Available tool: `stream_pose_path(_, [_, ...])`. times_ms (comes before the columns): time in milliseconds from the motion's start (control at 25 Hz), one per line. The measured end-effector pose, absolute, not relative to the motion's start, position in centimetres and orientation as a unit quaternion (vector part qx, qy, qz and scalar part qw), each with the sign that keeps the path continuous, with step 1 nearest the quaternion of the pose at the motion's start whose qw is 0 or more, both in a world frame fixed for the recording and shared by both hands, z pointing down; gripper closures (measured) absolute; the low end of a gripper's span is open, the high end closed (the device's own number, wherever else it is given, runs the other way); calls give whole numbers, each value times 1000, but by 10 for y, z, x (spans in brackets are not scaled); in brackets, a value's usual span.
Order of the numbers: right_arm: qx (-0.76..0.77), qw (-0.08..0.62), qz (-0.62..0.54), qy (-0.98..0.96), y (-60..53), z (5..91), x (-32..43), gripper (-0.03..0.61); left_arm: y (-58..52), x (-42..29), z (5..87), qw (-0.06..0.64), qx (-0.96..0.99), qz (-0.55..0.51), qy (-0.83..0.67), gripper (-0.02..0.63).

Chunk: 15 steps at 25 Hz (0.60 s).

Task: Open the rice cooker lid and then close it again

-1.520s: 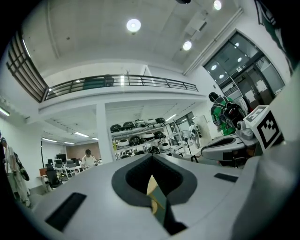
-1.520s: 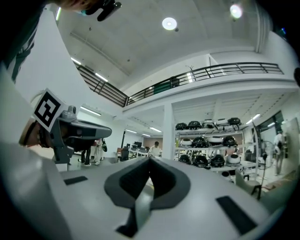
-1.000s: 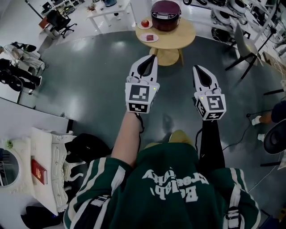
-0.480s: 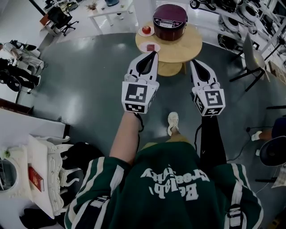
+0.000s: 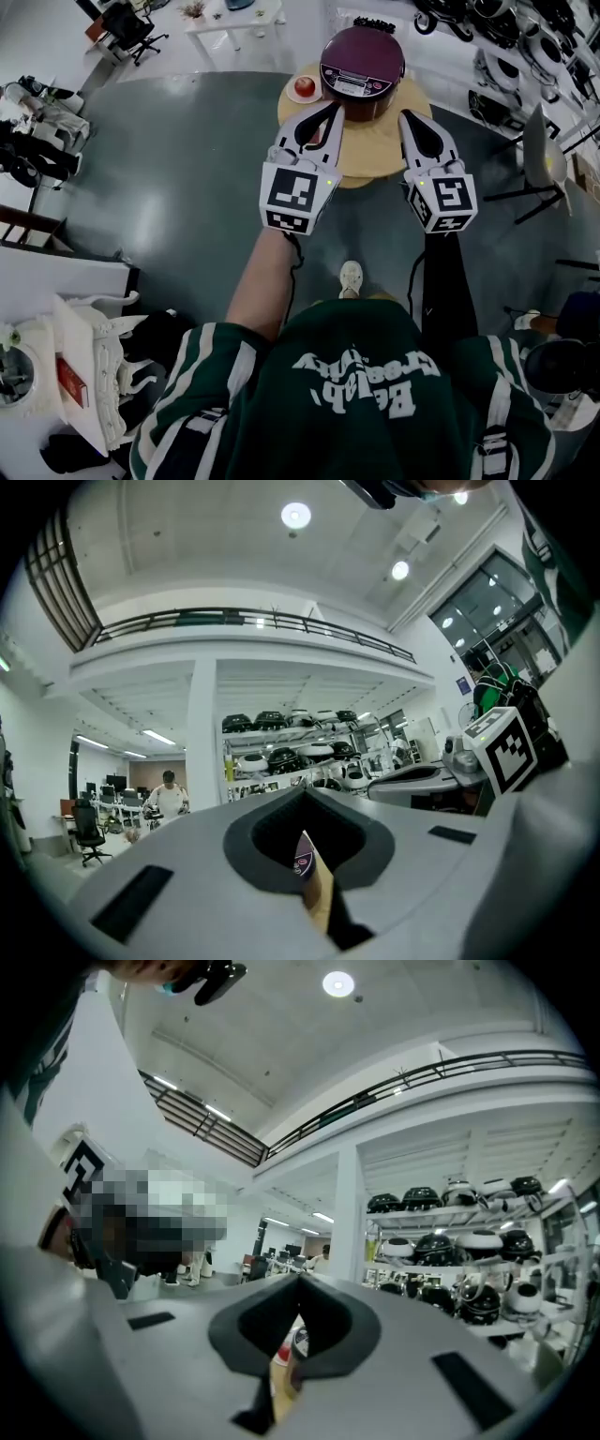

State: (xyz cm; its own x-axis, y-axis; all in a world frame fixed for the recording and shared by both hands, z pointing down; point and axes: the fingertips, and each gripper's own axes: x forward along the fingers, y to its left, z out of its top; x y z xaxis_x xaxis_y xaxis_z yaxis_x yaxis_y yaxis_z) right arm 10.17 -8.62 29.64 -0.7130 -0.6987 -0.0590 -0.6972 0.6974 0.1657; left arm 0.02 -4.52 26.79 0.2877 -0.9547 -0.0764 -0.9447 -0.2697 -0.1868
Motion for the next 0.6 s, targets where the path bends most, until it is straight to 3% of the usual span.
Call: stream_pose_path(600, [366,-10,-31,-930,-213,337,89,574,-173,-13,313,58,-785,-59,614,618])
